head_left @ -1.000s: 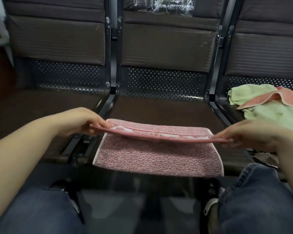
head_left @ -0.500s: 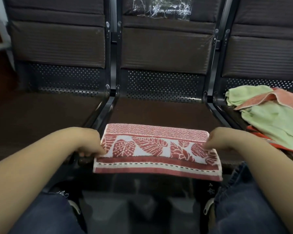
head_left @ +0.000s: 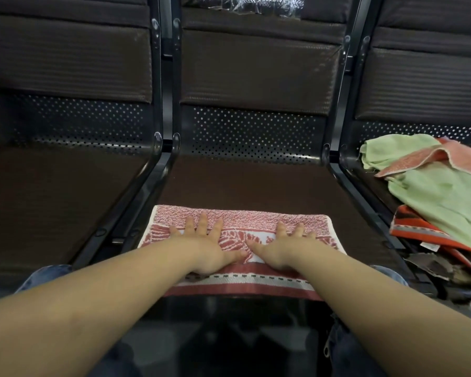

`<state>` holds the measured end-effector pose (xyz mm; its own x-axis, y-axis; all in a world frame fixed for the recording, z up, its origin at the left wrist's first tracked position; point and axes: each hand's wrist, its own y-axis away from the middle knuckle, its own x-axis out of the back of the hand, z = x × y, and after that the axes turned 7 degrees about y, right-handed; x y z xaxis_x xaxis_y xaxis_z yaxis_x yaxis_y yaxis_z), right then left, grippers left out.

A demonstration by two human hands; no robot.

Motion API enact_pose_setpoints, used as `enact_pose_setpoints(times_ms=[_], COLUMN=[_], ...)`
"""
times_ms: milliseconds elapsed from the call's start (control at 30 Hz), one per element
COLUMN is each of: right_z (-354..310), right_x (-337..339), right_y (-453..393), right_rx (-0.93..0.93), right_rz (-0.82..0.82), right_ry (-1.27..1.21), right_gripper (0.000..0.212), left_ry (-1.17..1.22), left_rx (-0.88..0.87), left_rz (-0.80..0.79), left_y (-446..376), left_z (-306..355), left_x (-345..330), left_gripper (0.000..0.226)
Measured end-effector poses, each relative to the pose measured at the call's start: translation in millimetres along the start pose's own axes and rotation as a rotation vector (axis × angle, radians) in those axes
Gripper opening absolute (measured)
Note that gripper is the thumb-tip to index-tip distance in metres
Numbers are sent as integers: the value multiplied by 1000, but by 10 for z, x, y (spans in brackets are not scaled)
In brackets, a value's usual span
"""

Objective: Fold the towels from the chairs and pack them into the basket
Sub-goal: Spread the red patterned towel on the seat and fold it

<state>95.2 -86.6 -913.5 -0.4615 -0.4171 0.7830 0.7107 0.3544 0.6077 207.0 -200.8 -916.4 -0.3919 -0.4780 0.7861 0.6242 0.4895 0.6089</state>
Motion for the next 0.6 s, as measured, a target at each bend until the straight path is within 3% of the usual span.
enact_pose_setpoints(times_ms=[300, 400, 500, 600], right_z=[30, -3, -169, -338], right_x=[186, 236, 255, 180], right_y=[-584, -611, -558, -555], right_rx=[95, 52, 272, 528], right_rz=[76, 210, 447, 420], right_ry=[-57, -15, 43, 44], right_gripper=[103, 96, 75, 59], left_ry=[61, 39, 32, 65], left_rx=[-15, -42, -145, -207], left_rz=[133, 219, 360, 327], left_y=[-493, -550, -532, -543], left_z=[-42, -60, -15, -41], left_x=[162, 185, 212, 191], left_gripper=[91, 82, 67, 60])
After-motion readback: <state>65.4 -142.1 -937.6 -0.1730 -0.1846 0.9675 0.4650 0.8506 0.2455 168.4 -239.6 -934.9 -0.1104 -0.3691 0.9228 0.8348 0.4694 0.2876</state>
